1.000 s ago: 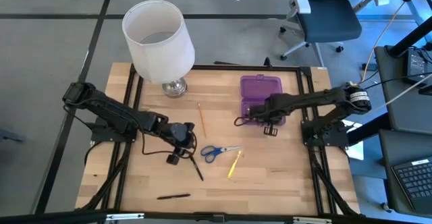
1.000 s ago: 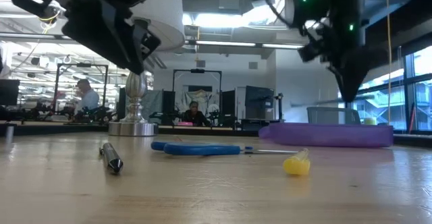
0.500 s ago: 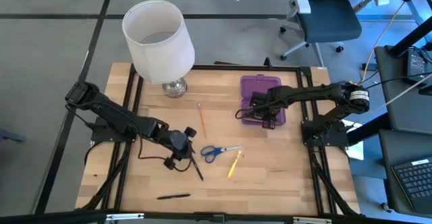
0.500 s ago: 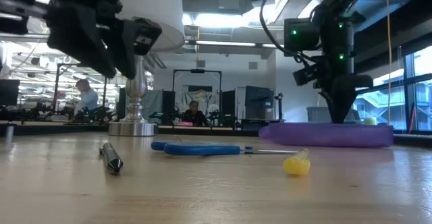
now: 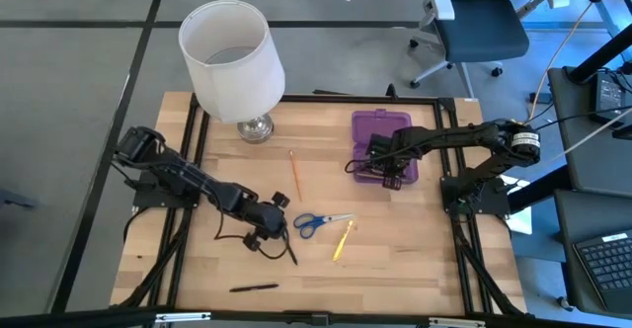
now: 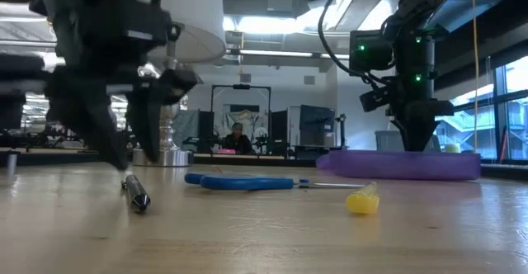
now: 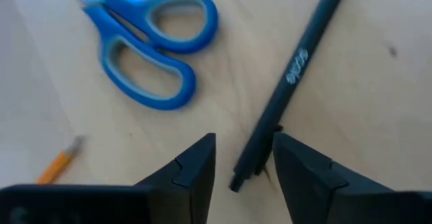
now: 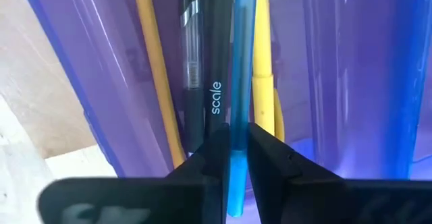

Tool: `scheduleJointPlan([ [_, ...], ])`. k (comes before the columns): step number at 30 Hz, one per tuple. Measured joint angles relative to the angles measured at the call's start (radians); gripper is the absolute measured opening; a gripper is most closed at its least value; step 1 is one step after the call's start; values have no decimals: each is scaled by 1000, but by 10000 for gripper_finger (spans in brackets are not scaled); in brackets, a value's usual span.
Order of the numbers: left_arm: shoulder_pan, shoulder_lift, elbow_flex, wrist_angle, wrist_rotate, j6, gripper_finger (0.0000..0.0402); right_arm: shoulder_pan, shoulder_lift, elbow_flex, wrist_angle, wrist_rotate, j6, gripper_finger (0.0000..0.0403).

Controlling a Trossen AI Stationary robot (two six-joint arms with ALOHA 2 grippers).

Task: Pick & place school supplies into a supply box
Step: Put the blue pen into the purple supply box

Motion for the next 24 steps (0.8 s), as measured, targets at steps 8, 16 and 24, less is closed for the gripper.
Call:
scheduleJointPlan([
  [8,0,56,4,10,15,14,139,0,0,0,7,0,1,50],
  [16,0,57,3,26,29,13,101,0,0,0,12,0,-3,51],
  [24,3,60,1,54,44,-11,46,1,0,0,12,0,-5,51],
])
